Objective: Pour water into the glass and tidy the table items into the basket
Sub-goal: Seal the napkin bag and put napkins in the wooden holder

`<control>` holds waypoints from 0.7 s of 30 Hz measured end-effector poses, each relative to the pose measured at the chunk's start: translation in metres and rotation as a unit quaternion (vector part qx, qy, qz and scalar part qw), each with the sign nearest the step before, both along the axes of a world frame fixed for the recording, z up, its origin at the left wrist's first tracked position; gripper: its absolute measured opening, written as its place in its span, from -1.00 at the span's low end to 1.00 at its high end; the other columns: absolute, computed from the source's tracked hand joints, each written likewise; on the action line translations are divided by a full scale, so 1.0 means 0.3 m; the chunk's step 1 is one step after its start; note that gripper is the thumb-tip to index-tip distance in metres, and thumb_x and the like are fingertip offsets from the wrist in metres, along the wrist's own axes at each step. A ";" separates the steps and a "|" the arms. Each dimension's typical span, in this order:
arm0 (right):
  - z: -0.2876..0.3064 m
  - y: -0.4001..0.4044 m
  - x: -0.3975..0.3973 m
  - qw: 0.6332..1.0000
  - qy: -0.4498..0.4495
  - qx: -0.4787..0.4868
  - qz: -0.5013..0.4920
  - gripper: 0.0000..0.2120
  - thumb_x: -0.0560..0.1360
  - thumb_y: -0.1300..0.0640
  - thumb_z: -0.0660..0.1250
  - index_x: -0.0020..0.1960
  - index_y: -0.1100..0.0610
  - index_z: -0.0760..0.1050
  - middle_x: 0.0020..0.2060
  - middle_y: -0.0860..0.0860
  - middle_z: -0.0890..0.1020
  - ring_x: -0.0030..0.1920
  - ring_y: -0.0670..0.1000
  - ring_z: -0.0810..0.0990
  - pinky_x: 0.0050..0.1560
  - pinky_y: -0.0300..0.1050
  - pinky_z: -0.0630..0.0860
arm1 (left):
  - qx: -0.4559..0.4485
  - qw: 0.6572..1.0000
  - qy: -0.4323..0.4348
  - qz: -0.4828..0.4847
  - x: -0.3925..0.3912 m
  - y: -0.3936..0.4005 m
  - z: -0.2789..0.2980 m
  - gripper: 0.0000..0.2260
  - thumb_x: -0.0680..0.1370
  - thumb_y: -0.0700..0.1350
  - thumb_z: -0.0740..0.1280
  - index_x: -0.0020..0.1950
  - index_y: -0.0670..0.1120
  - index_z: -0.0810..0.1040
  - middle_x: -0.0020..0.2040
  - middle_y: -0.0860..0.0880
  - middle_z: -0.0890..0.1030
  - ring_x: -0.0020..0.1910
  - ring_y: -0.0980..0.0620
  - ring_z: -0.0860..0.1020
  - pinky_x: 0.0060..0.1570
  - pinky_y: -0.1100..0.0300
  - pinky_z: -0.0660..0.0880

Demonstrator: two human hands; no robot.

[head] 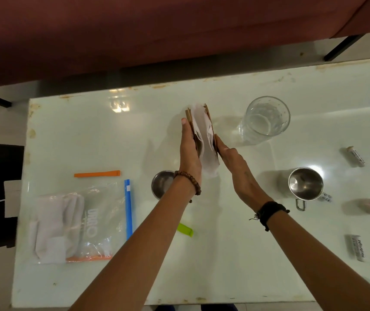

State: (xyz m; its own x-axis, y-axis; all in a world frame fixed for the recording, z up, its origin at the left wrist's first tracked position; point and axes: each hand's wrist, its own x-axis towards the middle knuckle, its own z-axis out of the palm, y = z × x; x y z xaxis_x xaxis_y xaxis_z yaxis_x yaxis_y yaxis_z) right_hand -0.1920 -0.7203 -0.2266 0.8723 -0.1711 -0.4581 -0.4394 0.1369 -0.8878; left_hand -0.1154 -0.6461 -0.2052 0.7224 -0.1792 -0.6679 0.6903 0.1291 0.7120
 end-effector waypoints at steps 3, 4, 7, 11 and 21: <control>-0.004 0.002 -0.005 1.000 0.002 0.009 0.004 -0.61 0.64 0.08 -0.09 0.45 -0.01 0.19 0.37 -0.21 0.32 0.33 -0.27 0.30 0.34 -0.33 0.18 | 0.000 1.000 0.002 -0.006 -0.001 0.011 -0.008 -0.52 0.57 0.20 -0.04 0.38 0.01 0.32 0.31 -0.12 0.46 0.24 -0.09 0.43 0.30 -0.03 0.34; -0.006 0.001 -0.005 1.000 0.002 0.012 0.004 -0.62 0.64 0.07 -0.09 0.45 -0.01 0.19 0.39 -0.18 0.31 0.35 -0.26 0.29 0.34 -0.34 0.18 | -0.002 1.000 0.001 -0.007 -0.002 0.015 -0.011 -0.52 0.57 0.20 -0.04 0.39 0.01 0.31 0.32 -0.12 0.46 0.24 -0.09 0.43 0.30 -0.03 0.34; -0.012 0.001 -0.005 1.000 -0.002 0.012 0.008 -0.62 0.65 0.08 -0.08 0.44 -0.04 0.19 0.38 -0.19 0.32 0.35 -0.27 0.28 0.35 -0.36 0.17 | 0.002 1.000 -0.007 -0.013 -0.004 0.017 -0.024 -0.51 0.57 0.20 -0.04 0.41 0.01 0.28 0.36 -0.12 0.43 0.30 -0.11 0.41 0.35 -0.08 0.30; -0.023 0.005 -0.009 1.000 -0.002 0.000 0.010 -0.61 0.65 0.06 -0.07 0.45 -0.04 0.18 0.38 -0.20 0.32 0.31 -0.29 0.31 0.27 -0.41 0.21 | -0.003 1.000 -0.017 -0.013 -0.005 0.026 -0.036 -0.51 0.56 0.20 0.01 0.42 0.02 0.27 0.37 -0.12 0.41 0.33 -0.12 0.38 0.38 -0.12 0.26; -0.012 0.029 -0.017 0.998 -0.015 -0.062 -0.012 -0.60 0.64 0.10 0.01 0.47 0.06 0.18 0.45 -0.07 0.30 0.35 -0.25 0.31 0.22 -0.50 0.24 | -0.030 0.995 -0.073 -0.062 -0.059 0.082 0.033 -0.48 0.53 0.16 0.06 0.47 0.04 0.14 0.46 0.05 0.25 0.41 0.10 0.26 0.38 0.25 0.16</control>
State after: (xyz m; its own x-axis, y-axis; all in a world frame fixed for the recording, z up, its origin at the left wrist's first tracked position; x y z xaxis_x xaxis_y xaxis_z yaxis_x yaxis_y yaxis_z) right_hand -0.1972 -0.7118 -0.2302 0.8801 -0.2468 -0.4056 -0.4101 0.0351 -0.9114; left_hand -0.1330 -0.6213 -0.1954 0.7811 -0.3089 -0.5427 0.5931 0.0950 0.7995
